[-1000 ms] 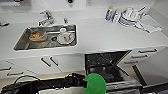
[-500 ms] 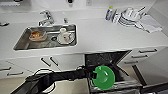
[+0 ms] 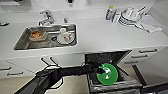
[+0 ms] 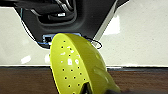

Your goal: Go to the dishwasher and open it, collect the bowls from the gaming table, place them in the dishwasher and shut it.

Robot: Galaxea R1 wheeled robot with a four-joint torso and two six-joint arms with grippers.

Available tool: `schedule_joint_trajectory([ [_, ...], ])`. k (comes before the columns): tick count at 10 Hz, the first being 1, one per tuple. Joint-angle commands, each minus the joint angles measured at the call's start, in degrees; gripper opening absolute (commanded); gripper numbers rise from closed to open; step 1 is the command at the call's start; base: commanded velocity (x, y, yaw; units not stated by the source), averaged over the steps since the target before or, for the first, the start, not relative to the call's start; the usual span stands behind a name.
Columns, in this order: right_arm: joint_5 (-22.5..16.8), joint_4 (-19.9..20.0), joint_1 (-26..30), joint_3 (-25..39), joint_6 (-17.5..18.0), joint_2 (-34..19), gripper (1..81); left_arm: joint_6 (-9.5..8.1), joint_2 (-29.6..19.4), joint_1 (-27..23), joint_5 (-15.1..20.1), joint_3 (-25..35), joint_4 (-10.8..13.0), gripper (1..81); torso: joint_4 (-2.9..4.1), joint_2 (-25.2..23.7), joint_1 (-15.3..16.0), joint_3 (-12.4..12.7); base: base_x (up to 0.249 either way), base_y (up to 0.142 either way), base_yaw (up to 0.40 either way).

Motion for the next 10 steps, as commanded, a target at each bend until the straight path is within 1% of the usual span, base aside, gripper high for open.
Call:
schedule_joint_trajectory([
  [1, -3.95, -0.52, -1.87, -0.05, 0.00, -0.65, 1.0, 0.54, -2.08, -3.61, 1.21, 2.98, 2.13, 81.1, 0.00, 0.00, 0.00, 0.00, 0.000, 0.000, 0.000],
  [2, -3.86, -0.51, -1.61, -0.14, 0.08, -0.82, 1.0, 0.54, -4.70, -1.50, 1.29, 4.65, 3.88, 81.1, 0.00, 0.00, 0.00, 0.00, 0.000, 0.000, 0.000],
  [3, -3.51, -0.42, -1.60, -0.14, 0.09, -1.17, 1.0, 0.63, -7.10, 0.35, 1.38, 6.78, 4.51, 81.1, 0.00, 0.00, 0.00, 0.00, 0.000, 0.000, 0.000],
  [4, -2.12, -0.25, -1.60, 0.30, 0.26, -2.22, 1.0, 0.71, -11.28, 2.98, 1.38, 11.13, 4.51, 81.1, 0.00, 0.00, 0.00, 0.00, 0.000, 0.000, 0.000],
  [5, -0.80, -0.25, -1.52, 0.65, 0.43, -3.27, 1.0, 1.06, -15.69, 6.15, 1.38, 15.01, 5.03, 81.1, 0.00, 0.00, 0.00, -0.02, 0.000, 0.000, 0.000],
  [6, 1.15, -0.16, -1.26, 1.35, 0.44, -4.60, 1.0, 4.85, -19.41, 10.27, 1.38, 17.67, 5.57, 81.1, 0.00, 0.00, 0.00, -0.02, 0.000, 0.000, 0.000],
  [7, 2.46, -0.07, -0.90, 3.96, 1.30, -7.39, 1.0, 7.82, -22.55, 14.40, 1.38, 19.60, 5.56, 81.1, 0.00, 0.00, 0.00, -0.02, 0.000, 0.000, 0.000],
  [8, 2.64, -0.25, -0.38, 7.86, 1.84, -10.22, 1.0, 9.59, -24.51, 18.17, 1.29, 20.31, 5.57, 81.1, 0.00, 0.00, 0.00, -0.02, 0.000, 0.000, 0.000],
  [9, 3.76, -0.25, -0.11, 14.31, 2.54, -15.02, 1.0, 10.99, -26.60, 22.22, 0.94, 20.75, 5.57, 81.1, 0.00, 0.00, 0.00, -0.02, 0.000, 0.000, 0.000],
  [10, 6.05, -0.25, 0.15, 19.35, 3.60, -19.08, 1.0, 12.05, -27.66, 26.18, 0.77, 20.23, 6.35, 81.1, 0.00, 0.00, 0.00, -0.02, 0.000, 0.000, 0.000],
])
